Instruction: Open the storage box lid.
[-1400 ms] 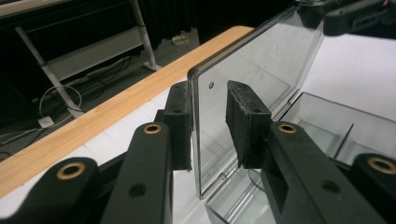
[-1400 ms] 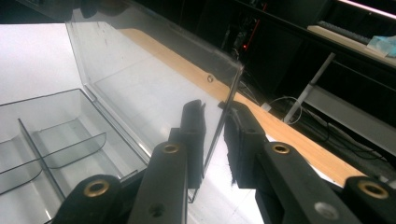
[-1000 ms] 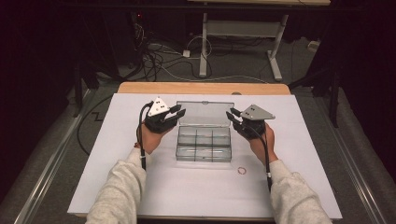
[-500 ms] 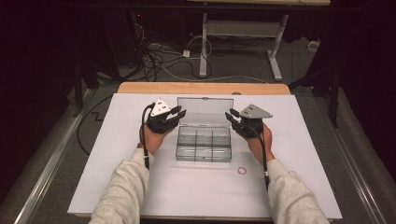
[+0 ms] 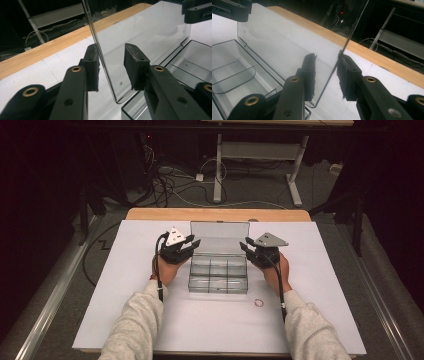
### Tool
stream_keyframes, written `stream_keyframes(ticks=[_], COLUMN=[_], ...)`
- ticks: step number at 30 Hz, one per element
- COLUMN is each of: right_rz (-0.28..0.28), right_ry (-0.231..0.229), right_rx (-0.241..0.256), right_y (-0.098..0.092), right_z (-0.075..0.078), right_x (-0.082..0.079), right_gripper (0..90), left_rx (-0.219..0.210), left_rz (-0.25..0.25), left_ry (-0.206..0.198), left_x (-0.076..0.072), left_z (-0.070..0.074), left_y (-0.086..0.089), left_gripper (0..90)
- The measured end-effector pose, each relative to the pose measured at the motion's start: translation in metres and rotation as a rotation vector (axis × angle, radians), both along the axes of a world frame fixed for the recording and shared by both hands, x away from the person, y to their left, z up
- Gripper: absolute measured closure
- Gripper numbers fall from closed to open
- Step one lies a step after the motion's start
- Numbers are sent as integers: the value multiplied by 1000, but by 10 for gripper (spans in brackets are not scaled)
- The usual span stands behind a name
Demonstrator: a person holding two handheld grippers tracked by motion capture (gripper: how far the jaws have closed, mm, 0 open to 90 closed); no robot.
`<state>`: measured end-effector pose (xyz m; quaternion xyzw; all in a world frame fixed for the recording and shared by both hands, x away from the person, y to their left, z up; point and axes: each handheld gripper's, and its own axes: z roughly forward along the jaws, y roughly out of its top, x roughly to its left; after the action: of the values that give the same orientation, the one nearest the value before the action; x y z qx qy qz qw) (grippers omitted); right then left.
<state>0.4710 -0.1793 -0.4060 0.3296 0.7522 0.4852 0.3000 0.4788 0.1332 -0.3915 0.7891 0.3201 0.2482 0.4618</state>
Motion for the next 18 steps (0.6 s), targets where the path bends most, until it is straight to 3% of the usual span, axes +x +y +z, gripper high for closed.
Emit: stream_keyframes(ticks=[4, 14, 18], right_rz=[-4, 12, 8], right_ry=[11, 54, 58], right_rx=[3, -14, -23], right_y=[1, 3, 4], right_z=[-4, -12, -13], right_x=[1, 3, 3], right_gripper=[667, 635, 625], left_rx=[-14, -1, -1], left_rz=[3, 14, 12], left_ry=[18, 37, 65], left_x=[2, 1, 2], left_z=[-4, -8, -11], left_y=[1, 0, 1], left_gripper=[623, 623, 624])
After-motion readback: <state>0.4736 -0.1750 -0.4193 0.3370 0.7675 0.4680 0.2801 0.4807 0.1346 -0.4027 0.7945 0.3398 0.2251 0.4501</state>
